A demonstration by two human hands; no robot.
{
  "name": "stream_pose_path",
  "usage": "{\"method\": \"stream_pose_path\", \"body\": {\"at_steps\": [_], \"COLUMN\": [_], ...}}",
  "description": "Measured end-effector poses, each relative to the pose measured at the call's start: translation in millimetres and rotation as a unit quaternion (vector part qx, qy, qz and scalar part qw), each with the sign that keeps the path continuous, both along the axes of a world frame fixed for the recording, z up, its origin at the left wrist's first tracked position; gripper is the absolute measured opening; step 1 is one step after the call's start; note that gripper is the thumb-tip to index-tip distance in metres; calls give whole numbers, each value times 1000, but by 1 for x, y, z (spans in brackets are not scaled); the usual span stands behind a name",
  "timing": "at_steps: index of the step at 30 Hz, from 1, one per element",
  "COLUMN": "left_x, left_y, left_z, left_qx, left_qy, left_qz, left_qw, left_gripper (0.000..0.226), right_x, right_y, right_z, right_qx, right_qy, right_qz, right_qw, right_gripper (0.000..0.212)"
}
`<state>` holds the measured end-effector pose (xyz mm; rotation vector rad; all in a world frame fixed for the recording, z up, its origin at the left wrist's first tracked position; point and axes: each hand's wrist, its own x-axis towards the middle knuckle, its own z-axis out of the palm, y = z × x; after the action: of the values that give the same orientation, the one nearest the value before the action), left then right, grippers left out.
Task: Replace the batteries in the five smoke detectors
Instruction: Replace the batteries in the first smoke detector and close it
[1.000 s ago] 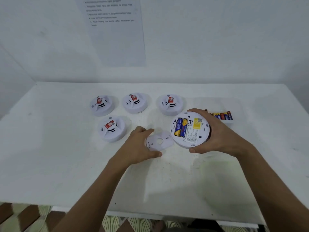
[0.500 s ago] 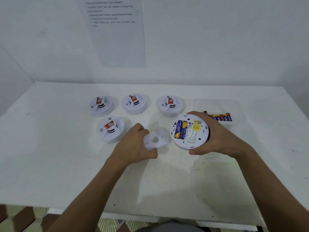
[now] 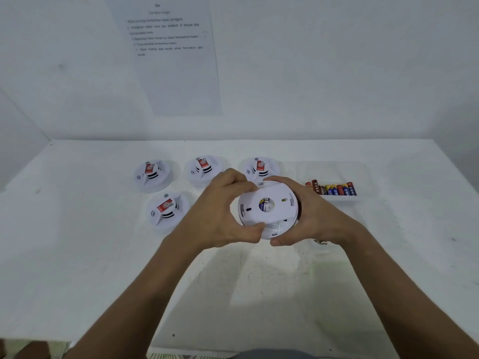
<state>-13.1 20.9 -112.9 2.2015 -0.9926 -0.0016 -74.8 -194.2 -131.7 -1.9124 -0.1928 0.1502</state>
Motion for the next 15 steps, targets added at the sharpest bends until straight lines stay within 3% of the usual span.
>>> {"method": "stream_pose_path", "body": {"at_steps": [15], "left_x": [22], "left_y": [0], "left_z": [6], "left_qx": [97], "left_qy": [27], "left_qz": [-37], "left_qw": [994], "left_gripper": [82], "right_x": [12], "right_y": [1], "right_z": [4], "right_qx": [-27], "right_qy": [2], "right_qz": [4], "right_qw": [1000], "right_gripper": [95]}}
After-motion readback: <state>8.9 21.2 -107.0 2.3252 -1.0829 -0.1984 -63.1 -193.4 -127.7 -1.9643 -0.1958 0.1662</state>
